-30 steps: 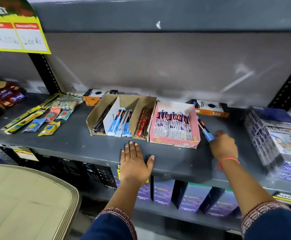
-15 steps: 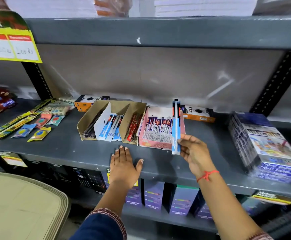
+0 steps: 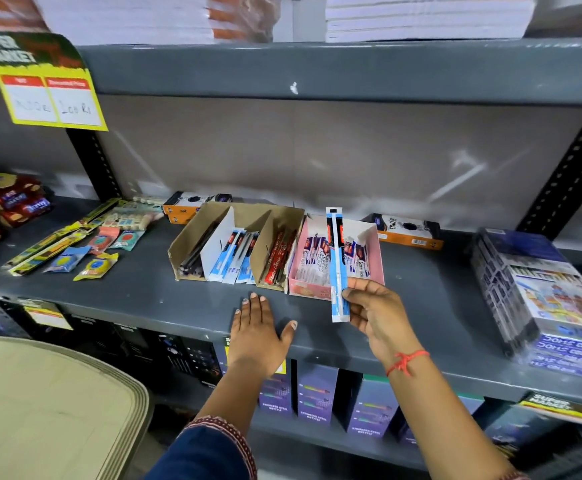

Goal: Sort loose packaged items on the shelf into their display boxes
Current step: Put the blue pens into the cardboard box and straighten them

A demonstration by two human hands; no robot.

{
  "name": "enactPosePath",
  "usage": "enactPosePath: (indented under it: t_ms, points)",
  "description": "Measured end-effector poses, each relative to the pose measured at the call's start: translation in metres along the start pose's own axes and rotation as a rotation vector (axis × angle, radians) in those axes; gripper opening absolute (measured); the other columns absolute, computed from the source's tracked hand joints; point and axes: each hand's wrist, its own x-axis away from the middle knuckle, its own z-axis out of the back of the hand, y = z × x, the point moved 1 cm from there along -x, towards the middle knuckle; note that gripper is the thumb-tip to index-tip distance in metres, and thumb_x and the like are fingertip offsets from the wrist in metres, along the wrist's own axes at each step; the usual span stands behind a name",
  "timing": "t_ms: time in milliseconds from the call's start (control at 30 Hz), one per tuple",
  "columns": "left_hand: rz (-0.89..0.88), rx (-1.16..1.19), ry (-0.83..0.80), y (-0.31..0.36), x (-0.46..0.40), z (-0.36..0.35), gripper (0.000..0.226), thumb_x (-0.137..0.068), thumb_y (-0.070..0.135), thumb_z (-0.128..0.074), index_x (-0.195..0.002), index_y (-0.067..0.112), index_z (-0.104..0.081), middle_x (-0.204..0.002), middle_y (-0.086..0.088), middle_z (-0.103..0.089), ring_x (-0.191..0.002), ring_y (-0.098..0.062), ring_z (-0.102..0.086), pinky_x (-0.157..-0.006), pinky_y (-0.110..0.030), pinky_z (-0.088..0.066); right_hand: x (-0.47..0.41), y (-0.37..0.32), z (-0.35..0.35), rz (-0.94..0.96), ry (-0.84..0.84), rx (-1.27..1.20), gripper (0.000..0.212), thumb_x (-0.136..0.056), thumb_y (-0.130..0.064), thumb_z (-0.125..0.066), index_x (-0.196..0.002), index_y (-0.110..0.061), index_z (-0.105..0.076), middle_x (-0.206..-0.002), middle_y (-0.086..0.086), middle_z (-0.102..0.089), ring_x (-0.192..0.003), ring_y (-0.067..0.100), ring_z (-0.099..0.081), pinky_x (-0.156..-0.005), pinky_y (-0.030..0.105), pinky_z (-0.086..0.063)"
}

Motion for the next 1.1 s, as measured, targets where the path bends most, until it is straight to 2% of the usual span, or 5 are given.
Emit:
enactPosePath:
  t_ms: [333, 500, 667, 800, 1100]
  points:
    - [0.031, 0.047, 0.023, -0.063, 0.0, 0.013, 0.077, -0.095, 0.056, -0.023, -0.146, 0.002, -0.001, -0.156, -0.016, -0.001, -0.143, -0.026, 0.001, -0.115, -0.035, 0.002, 0.001, 0.02, -0.081, 0.08, -0.099, 0.094, 0.031, -0.084, 0.015, -0.049, -0.074, -0.012, -0.059, -0.071, 0.006, -0.059, -0.059, 0.013, -0.055, -0.043, 0.01, -0.046]
    - [0.071, 0.042, 0.041, -0.111, -0.006, 0.023, 0.074, -0.096, 0.054, -0.023, -0.146, 0.002, -0.005, -0.156, -0.016, -0.007, -0.143, -0.025, -0.004, -0.116, -0.035, -0.002, -0.006, 0.047, -0.127, 0.069, -0.044, 0.187, 0.025, -0.085, 0.016, -0.046, -0.101, 0.012, -0.064, -0.069, 0.001, -0.058, -0.034, -0.009, -0.049, -0.039, 0.003, -0.035]
    - [0.077, 0.069, 0.063, -0.141, -0.017, 0.026, 0.072, -0.096, 0.051, -0.025, -0.146, 0.002, -0.008, -0.156, -0.016, -0.009, -0.143, -0.026, -0.006, -0.116, -0.035, -0.004, -0.016, 0.068, -0.164, 0.005, 0.015, 0.203, 0.024, -0.082, 0.014, -0.051, -0.101, 0.011, -0.065, -0.084, 0.011, -0.062, -0.065, 0.015, -0.052, -0.059, 0.022, -0.041]
    - [0.092, 0.062, 0.097, -0.165, -0.029, 0.028, 0.072, -0.096, 0.051, -0.026, -0.145, 0.001, -0.01, -0.155, -0.017, -0.012, -0.143, -0.027, -0.009, -0.116, -0.035, -0.005, -0.031, 0.079, -0.187, 0.013, 0.068, 0.252, 0.026, -0.079, 0.015, -0.052, -0.099, 0.008, -0.067, -0.076, 0.008, -0.062, -0.07, 0.017, -0.054, -0.062, 0.022, -0.043]
    - [0.085, 0.087, 0.092, -0.164, -0.045, 0.028, 0.078, -0.095, 0.052, -0.026, -0.144, -0.002, -0.001, -0.155, -0.021, -0.003, -0.143, -0.029, -0.002, -0.115, -0.036, 0.002, -0.073, 0.071, -0.213, 0.161, 0.29, 0.651, 0.037, -0.083, 0.014, -0.037, -0.108, 0.006, -0.063, -0.119, 0.022, -0.064, -0.108, 0.033, -0.059, -0.087, 0.028, -0.046]
